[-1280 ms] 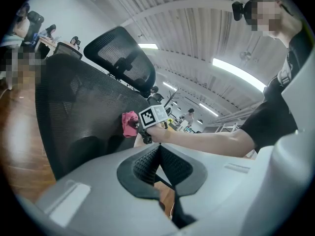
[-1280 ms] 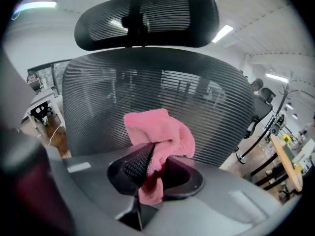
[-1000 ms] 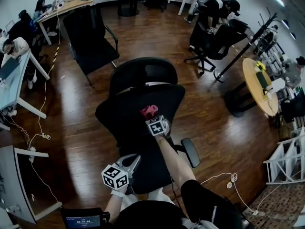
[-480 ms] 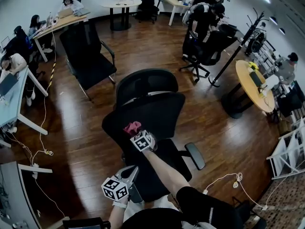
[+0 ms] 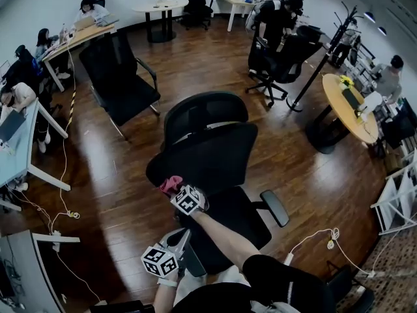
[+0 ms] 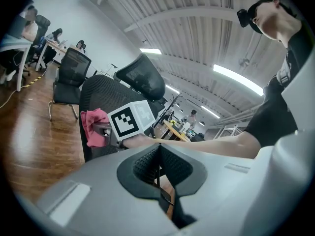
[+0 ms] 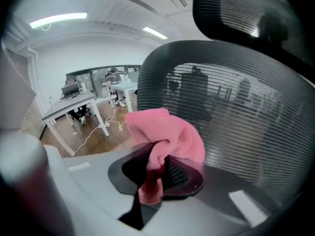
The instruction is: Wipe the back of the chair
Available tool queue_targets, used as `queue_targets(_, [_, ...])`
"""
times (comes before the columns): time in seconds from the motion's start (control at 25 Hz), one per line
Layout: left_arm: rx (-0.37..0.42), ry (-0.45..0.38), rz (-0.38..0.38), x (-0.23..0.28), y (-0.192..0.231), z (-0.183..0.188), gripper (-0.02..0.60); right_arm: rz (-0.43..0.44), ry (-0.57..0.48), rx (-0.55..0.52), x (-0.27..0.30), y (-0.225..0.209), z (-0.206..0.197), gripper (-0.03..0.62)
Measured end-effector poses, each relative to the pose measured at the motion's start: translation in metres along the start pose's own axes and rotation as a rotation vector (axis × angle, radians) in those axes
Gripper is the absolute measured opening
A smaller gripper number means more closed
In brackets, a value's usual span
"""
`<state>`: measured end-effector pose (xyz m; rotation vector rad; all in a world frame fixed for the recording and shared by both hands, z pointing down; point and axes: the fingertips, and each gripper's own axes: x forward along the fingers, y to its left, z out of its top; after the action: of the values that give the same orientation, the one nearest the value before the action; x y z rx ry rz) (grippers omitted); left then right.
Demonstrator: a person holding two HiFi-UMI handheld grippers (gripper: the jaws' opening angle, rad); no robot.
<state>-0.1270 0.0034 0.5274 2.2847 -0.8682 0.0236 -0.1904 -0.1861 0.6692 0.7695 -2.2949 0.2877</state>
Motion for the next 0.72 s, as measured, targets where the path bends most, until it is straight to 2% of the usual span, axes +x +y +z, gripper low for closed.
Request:
queue_targets(0.2, [0.004,0.007,-0.001,-0.001,0.007,0.003,-0.008,0.229,-0.007,-0.09,0.018,0.067,-0.001,0.043])
queue_targets(0.28, [0.006,0.011,0.0,0.001,0.008,0.003,-0.008,0.268,0.002,-0.128,0.022,0.081,-0.007,0.043])
queue_targets(0.36, [0.006,0.014,0.003,0.004,0.008,0.004,-0.008,0.259,0.009,-0.092,0.024,0.077,-0.014,0.043])
queue_targets(0.52, [0.002,0.02,0.013,0.011,0.009,0.005,-0.008,0.181,0.011,0.012,0.023,0.037,-0.025,0.043])
queue_targets(0.72, [0.0,0.031,0.007,0.03,0.002,0.006,-0.008,0.168,0.007,0.022,0.009,0.0,-0.032,0.044])
